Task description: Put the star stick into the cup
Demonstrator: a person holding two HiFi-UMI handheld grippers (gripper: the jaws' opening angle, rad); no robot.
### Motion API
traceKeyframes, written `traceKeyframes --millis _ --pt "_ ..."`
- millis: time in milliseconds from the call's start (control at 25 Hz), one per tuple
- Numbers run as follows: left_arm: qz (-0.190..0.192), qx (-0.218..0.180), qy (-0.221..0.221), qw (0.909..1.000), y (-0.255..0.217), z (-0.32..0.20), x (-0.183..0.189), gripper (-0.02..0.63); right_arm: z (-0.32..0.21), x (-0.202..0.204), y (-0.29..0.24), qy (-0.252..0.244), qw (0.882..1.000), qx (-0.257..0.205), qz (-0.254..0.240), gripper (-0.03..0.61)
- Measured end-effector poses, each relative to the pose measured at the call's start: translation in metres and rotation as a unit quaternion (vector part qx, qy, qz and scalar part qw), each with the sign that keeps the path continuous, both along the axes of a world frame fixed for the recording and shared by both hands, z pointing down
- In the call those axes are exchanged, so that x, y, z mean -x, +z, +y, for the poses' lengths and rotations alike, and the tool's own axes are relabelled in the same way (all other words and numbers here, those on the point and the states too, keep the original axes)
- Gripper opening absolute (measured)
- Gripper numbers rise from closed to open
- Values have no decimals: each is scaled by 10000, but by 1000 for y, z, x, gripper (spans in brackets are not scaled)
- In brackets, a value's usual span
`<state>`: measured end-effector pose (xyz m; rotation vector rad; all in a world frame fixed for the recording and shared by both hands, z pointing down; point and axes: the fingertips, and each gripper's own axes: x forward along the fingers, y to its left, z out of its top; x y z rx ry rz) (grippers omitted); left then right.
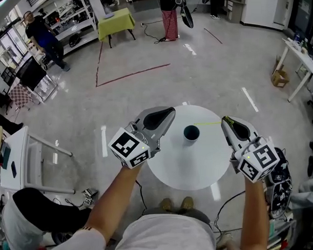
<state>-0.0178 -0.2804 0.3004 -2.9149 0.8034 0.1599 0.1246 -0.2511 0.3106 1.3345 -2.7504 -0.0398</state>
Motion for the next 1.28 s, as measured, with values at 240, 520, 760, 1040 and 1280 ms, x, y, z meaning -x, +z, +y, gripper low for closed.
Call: traceKeyframes --millis 240,520,760,1040,1280 --pt "-104 155 18 9998 24 -10 -7 15 -18 8 26 -212 9993 294 26 23" --pt "-109 376 -16 9992 43 -19 -16 15 -32 19 52 -387 9967 657 261 23" --pt "-167 508 -39 9986 61 -21 -21 15 -40 29 76 -547 9929 945 465 23" --pt "-228 680 -74 9974 79 -26 -24 15 -53 39 103 -614 9885 1222 645 23" --pt "-307 807 -92 9962 91 -32 -24 15 -62 48 128 -691 9836 1443 828 23"
